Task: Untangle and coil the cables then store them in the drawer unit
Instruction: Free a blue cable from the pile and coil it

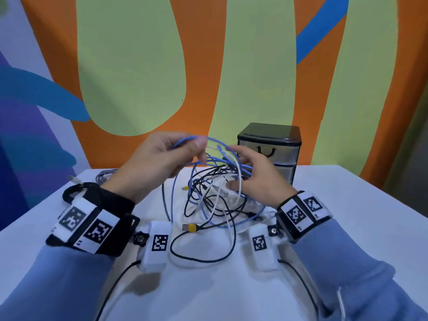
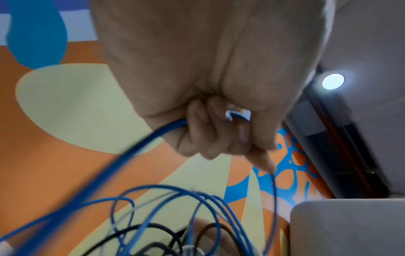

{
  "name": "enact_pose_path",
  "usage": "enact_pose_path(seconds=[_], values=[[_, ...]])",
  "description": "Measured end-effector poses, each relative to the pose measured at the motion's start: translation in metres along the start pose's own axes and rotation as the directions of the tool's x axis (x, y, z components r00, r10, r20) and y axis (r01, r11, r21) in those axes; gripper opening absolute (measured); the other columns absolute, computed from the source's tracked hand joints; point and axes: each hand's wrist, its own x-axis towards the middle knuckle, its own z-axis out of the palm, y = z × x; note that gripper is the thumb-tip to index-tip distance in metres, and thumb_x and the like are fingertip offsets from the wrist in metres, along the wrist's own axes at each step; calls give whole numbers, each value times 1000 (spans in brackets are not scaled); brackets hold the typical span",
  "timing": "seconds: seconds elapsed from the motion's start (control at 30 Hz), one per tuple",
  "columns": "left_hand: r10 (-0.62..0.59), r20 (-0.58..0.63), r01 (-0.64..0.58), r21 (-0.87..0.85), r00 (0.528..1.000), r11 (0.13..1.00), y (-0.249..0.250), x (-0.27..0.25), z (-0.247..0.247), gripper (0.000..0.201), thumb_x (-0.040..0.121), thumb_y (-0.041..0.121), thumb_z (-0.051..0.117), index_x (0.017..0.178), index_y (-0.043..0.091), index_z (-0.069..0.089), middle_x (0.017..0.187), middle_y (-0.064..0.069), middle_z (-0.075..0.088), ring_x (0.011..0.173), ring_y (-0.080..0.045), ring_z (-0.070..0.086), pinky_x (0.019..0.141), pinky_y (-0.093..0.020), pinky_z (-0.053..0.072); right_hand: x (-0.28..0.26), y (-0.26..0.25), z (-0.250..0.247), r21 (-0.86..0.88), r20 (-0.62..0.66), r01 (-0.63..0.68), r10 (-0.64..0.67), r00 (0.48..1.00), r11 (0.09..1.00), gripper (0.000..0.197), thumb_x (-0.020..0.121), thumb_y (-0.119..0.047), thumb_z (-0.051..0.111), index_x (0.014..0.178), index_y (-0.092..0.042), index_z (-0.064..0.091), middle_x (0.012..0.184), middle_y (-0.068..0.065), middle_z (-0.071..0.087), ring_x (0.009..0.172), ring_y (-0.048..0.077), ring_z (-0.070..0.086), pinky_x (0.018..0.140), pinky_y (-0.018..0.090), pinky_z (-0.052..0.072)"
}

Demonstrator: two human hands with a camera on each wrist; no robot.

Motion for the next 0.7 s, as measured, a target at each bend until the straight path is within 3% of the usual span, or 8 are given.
enact_pose_path(seconds=[0.1, 0.2, 0.3, 0.5, 0.57, 0.6, 0.63, 0.7], values=[[47, -160, -99, -330, 986, 939, 4, 4, -2, 32, 108, 32, 50, 94, 11, 69, 59, 3, 27, 49, -9, 16, 41, -19, 13, -1, 0, 1, -40, 71, -7, 10, 997, 999, 85, 77, -15, 91, 146, -41, 50, 124, 2, 60, 121, 19, 56, 95, 40, 51], [149, -385, -312, -406, 911, 859, 14, 3, -12, 33, 115, 31, 40, 99, 15, 64, 59, 5, 25, 47, -8, 13, 42, -23, 11, 2, 4, 2, -85, 26, -55, 57, 998, 995, 74, 81, -13, 86, 143, -36, 53, 138, 2, 59, 127, 19, 56, 97, 39, 51], [184, -556, -460, -411, 811, 787, 18, 2, -24, 34, 117, 36, 34, 99, 19, 58, 62, 3, 24, 46, -8, 14, 42, -24, 12, 3, 10, 2, -192, -43, -73, 65, 997, 979, 57, 81, -4, 72, 128, -36, 63, 110, -4, 71, 96, 22, 68, 86, 45, 60], [-6, -806, -565, -419, 592, 711, -22, 6, -80, 26, 116, 28, 30, 100, 17, 47, 65, 8, 37, 45, -7, 22, 38, -21, 20, 1, 12, -1, -335, -74, -154, 137, 988, 930, 53, 83, -2, 61, 122, -38, 69, 89, -5, 69, 83, 24, 64, 73, 40, 58], [-106, -842, -503, -411, 528, 760, -27, 6, -84, 27, 114, 29, 34, 96, 17, 50, 63, 9, 38, 46, -8, 21, 39, -23, 18, 0, 10, -1, -354, -81, -162, 142, 987, 921, 54, 81, -6, 64, 123, -40, 68, 93, -7, 71, 86, 25, 66, 74, 40, 59], [-151, -844, -409, -396, 514, 822, -25, 6, -82, 28, 112, 30, 41, 91, 18, 54, 61, 10, 37, 46, -9, 21, 40, -24, 16, -1, 10, 0, -344, -72, -146, 128, 989, 928, 56, 79, -11, 68, 126, -43, 65, 102, -9, 71, 95, 24, 67, 81, 43, 59], [-180, -829, -286, -374, 529, 882, -22, 7, -76, 27, 107, 30, 49, 85, 19, 60, 59, 10, 38, 45, -9, 21, 40, -25, 15, -1, 8, 1, -321, -64, -125, 111, 992, 939, 59, 78, -18, 74, 130, -45, 62, 114, -10, 70, 106, 23, 66, 90, 46, 57], [-207, -753, -28, -286, 624, 958, -14, 10, -62, 26, 97, 27, 57, 76, 17, 68, 58, 9, 41, 44, -10, 24, 39, -24, 16, -1, 4, 1, -234, -40, -56, 47, 998, 971, 59, 77, -30, 85, 130, -45, 62, 125, -9, 65, 118, 17, 62, 100, 48, 53]])
